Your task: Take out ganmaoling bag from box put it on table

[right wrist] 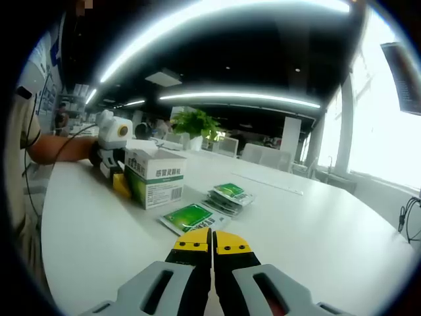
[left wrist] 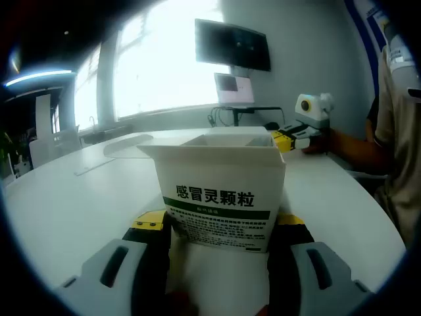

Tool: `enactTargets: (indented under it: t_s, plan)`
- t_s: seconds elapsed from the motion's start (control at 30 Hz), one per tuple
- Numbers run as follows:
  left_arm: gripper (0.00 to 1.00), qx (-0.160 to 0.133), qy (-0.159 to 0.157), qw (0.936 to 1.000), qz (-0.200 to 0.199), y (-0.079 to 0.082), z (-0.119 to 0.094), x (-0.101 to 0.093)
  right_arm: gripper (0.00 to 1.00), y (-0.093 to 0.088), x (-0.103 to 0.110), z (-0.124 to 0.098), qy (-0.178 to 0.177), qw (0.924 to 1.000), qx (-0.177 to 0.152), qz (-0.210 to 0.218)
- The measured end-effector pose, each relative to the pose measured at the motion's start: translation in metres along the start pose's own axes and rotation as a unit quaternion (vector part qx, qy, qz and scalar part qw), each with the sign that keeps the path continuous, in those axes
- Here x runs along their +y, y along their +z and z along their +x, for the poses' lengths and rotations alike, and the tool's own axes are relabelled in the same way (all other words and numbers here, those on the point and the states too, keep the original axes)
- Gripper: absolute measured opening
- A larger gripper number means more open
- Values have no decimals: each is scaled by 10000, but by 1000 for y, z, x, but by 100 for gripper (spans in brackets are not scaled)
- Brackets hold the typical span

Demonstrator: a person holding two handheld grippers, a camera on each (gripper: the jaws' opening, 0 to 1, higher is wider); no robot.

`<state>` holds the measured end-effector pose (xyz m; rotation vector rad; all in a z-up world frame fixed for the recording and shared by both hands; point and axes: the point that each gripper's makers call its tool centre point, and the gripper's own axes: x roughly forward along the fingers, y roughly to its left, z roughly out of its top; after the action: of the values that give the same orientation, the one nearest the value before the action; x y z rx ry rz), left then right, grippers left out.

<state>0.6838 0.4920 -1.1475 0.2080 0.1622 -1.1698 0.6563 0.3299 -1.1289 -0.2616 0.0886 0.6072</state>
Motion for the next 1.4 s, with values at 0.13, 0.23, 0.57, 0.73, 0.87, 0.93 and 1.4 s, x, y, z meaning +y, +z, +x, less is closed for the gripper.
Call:
enactTargets:
  t_s: [0.13, 0.23, 0.57, 0.73, 0.87, 0.93, 1.4]
  plan:
    - [50, 1, -1, 10000, 1, 0, 0, 0, 0, 0, 0, 0, 11, 10000, -2, 21]
    - [50, 2, 0, 10000, -1, 0, 0, 0, 0, 1, 0, 0, 15, 10000, -19, 48]
    - [50, 2, 1, 10000, -7, 0, 0, 0, 0, 1, -1, 0, 26, 9999, -36, 100]
    - [49, 1, -1, 10000, -4, 0, 0, 0, 0, 1, -2, 0, 25, 9999, -30, 129]
    - [49, 28, 2, 10000, -83, -1, 0, 0, 0, 0, -2, 0, 4, 9999, -11, 105]
    - [49, 32, -1, 10000, -95, -1, 0, 0, 0, 0, -2, 0, -3, 9999, 2, 104]
    - [49, 17, -18, 10000, -62, -1, 0, 0, 1, 17, 1, 3, -20, 10000, -16, -57]
